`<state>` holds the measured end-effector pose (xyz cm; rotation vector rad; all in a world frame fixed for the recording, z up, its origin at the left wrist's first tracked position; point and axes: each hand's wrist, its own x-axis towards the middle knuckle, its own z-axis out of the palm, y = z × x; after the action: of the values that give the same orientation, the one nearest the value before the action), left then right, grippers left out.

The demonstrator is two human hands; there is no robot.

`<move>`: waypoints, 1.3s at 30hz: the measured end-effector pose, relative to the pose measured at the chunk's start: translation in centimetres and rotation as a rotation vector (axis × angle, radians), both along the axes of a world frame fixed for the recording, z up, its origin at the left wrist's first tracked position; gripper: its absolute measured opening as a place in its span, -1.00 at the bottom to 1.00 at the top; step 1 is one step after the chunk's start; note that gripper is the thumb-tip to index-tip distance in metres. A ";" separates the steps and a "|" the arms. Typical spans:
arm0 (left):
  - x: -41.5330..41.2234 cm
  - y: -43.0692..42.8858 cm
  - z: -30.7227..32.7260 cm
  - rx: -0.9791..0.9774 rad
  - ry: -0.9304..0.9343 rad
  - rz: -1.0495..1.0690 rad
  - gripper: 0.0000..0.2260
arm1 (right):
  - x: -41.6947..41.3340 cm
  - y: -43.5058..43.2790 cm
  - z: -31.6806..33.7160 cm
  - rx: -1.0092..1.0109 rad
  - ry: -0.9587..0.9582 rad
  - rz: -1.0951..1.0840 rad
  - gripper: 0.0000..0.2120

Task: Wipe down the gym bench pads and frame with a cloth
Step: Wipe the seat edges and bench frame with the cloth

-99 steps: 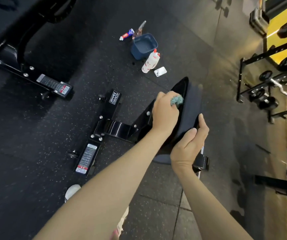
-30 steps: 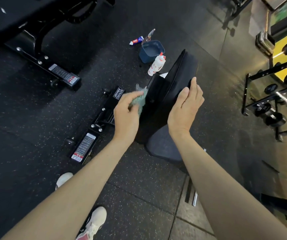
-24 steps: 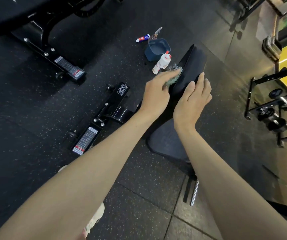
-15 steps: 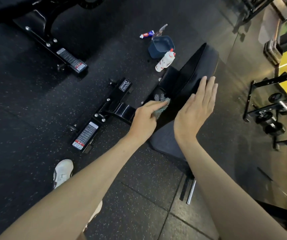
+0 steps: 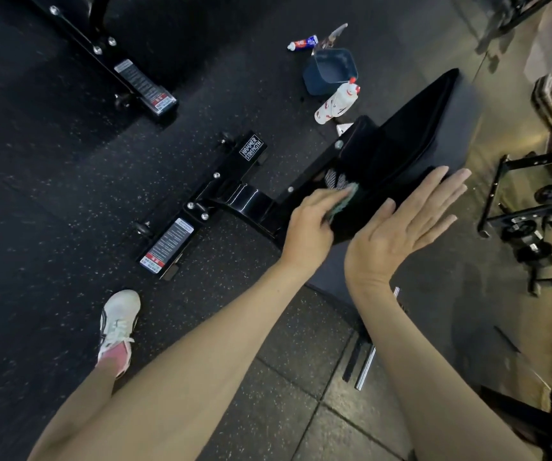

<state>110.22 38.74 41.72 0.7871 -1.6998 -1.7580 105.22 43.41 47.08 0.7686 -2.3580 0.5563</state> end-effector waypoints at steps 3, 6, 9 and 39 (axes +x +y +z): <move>0.5 0.4 -4.6 0.043 -0.122 -0.026 -0.48 | 0.0 0.1 -1.5 -0.016 0.024 0.034 -0.50; 0.7 0.7 -7.0 0.051 -0.182 -0.110 -0.48 | 0.0 1.1 -2.9 0.011 0.037 0.055 -0.45; 0.6 0.0 -8.0 0.027 -0.344 -0.255 -0.48 | 0.0 1.8 -3.5 0.075 0.038 0.050 -0.39; -1.3 -0.3 -17.0 0.279 -0.142 -0.161 -0.55 | 2.8 5.0 -15.7 -0.020 -0.795 -0.046 -0.12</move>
<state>108.88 38.45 24.71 0.9363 -1.6686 -2.1269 108.05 48.39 31.34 0.5315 -3.0645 1.0044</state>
